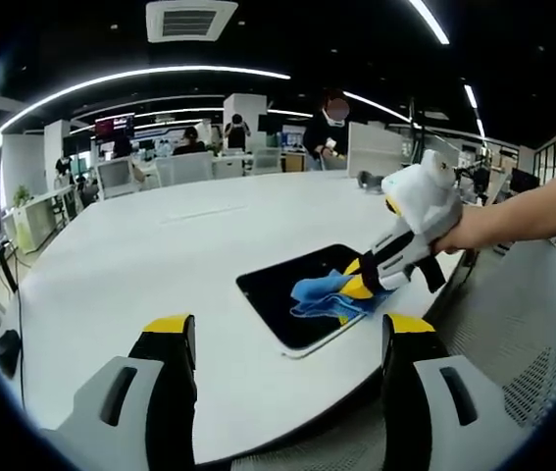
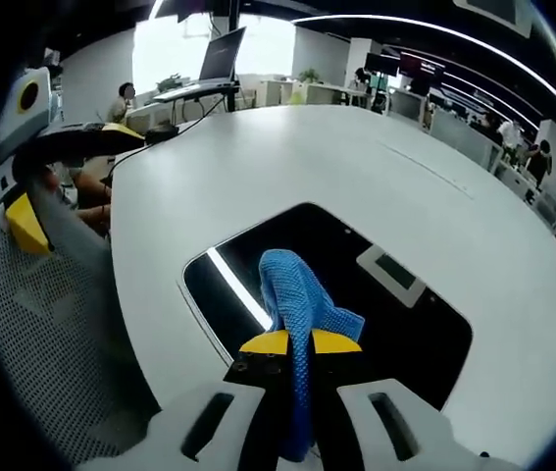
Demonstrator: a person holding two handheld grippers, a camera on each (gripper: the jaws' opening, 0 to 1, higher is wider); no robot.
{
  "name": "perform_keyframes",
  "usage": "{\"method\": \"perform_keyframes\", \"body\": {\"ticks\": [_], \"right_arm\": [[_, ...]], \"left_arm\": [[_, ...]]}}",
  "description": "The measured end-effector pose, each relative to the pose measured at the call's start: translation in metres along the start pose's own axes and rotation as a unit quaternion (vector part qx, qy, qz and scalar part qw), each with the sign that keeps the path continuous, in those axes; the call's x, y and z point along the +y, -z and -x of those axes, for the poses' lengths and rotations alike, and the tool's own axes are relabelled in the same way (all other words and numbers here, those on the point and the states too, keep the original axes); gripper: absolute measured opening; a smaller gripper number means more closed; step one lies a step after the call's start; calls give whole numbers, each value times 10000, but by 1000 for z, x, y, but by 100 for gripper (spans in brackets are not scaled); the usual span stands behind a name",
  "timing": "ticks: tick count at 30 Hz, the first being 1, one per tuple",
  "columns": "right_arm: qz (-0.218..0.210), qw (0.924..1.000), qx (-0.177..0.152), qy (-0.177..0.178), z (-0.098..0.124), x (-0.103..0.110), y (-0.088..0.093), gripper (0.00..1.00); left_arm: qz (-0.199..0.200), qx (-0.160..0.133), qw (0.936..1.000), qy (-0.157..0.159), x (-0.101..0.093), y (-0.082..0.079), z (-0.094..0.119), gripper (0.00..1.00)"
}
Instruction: Wipe the mirror surface with the cleaning cloth until all visible marks leave the cleaned area.
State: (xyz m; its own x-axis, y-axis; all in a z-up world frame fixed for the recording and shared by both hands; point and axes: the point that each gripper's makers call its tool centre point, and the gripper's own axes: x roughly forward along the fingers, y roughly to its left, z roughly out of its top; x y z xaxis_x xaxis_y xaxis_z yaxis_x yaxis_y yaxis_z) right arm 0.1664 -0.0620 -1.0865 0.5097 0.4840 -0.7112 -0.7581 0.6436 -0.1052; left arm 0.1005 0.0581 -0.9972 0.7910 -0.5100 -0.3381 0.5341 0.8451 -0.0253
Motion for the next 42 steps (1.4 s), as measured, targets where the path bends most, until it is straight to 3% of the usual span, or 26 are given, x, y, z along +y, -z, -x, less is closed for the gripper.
{"method": "perform_keyframes", "body": {"ticks": [33,42], "right_arm": [[119,9987,383,323,-35,-54,-25,0],[397,9962,658,405,-42,-68,-30,0]], "left_arm": [[-8,22,10000,-2,0,1,0,75],[-8,37,10000,-10,1,2,0,75]]}}
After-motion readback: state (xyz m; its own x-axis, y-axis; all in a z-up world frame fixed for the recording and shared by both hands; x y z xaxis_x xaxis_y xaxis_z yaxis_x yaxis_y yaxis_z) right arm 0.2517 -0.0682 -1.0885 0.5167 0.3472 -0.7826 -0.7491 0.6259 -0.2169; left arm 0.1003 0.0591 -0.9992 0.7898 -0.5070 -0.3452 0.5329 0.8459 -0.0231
